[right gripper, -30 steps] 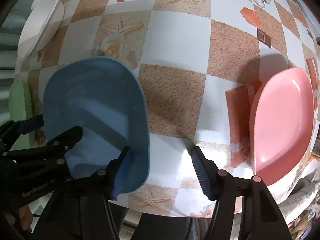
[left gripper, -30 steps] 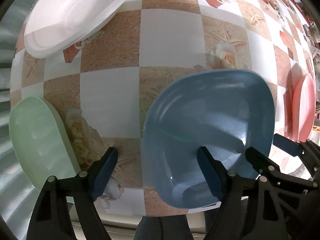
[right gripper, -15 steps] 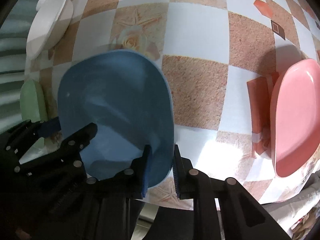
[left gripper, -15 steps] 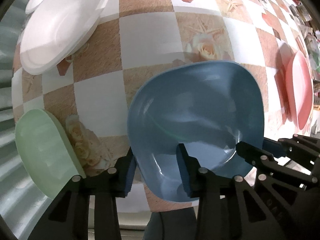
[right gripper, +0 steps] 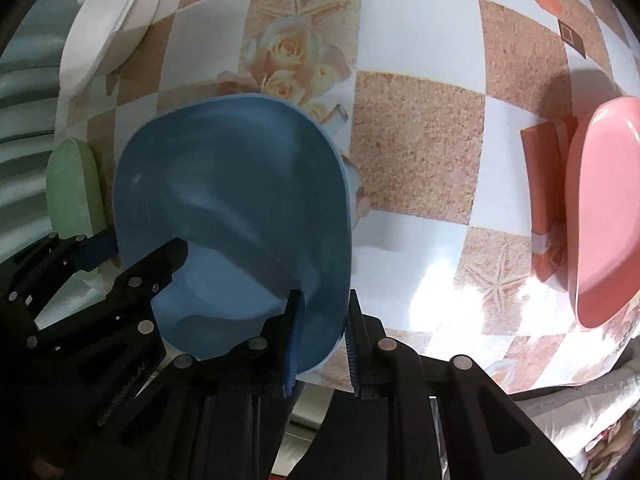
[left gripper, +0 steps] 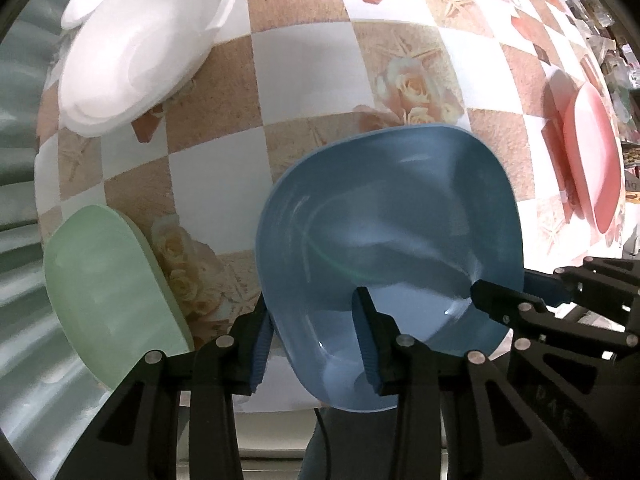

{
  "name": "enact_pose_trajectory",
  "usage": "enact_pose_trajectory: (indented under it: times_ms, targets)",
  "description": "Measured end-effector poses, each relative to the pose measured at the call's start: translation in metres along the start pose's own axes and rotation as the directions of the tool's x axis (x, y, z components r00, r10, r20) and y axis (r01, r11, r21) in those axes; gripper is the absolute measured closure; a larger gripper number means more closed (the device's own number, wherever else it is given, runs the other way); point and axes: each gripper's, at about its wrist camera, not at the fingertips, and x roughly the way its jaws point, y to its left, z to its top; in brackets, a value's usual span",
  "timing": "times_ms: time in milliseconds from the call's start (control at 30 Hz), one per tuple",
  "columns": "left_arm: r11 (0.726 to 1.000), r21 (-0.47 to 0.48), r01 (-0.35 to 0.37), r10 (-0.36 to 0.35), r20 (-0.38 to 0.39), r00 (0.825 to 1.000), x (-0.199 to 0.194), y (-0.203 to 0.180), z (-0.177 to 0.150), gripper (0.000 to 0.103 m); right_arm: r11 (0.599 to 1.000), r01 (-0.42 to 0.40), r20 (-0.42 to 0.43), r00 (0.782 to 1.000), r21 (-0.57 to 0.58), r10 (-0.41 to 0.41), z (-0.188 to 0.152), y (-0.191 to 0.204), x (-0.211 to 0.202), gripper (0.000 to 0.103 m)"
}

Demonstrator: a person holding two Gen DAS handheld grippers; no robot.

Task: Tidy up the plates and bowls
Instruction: 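Lift the blue plate with both grippers and carry it over the green plate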

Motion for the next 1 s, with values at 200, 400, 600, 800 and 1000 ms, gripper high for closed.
enact_pose_trajectory:
  times_ms: [200,400,600,800,1000]
  targets:
    - [1.0,0.006,0.0,0.0,0.043,0.999,-0.023,0.0,-0.017,0.061,1.0,0.0,0.012,1.0,0.006,0.0,-0.003,-0.02,-0.002,0.081]
    - [1.0,-0.024,0.007,-0.005,0.074,0.997,-0.038,0.008,-0.018,0.061,1.0,0.016,0.02,1.0,-0.016,-0.016,-0.003,-0.016,-0.017,0.081]
    - [0.998,-0.059,0.013,-0.006,0.113,0.994,-0.056,0.035,-0.044,0.061,0.998,0.035,0.045,0.998,-0.054,-0.033,-0.005,-0.003,-0.021,0.081]
    - [0.994,-0.105,0.003,0.013,0.149,0.989,-0.085,0.064,-0.061,0.061,0.993,0.057,0.06,0.997,-0.106,-0.051,-0.001,0.014,-0.034,0.081]
    - [0.986,-0.17,0.0,0.028,0.165,0.986,-0.106,0.106,-0.08,0.061,0.985,0.061,0.066,0.997,-0.162,-0.051,0.003,0.043,-0.045,0.081]
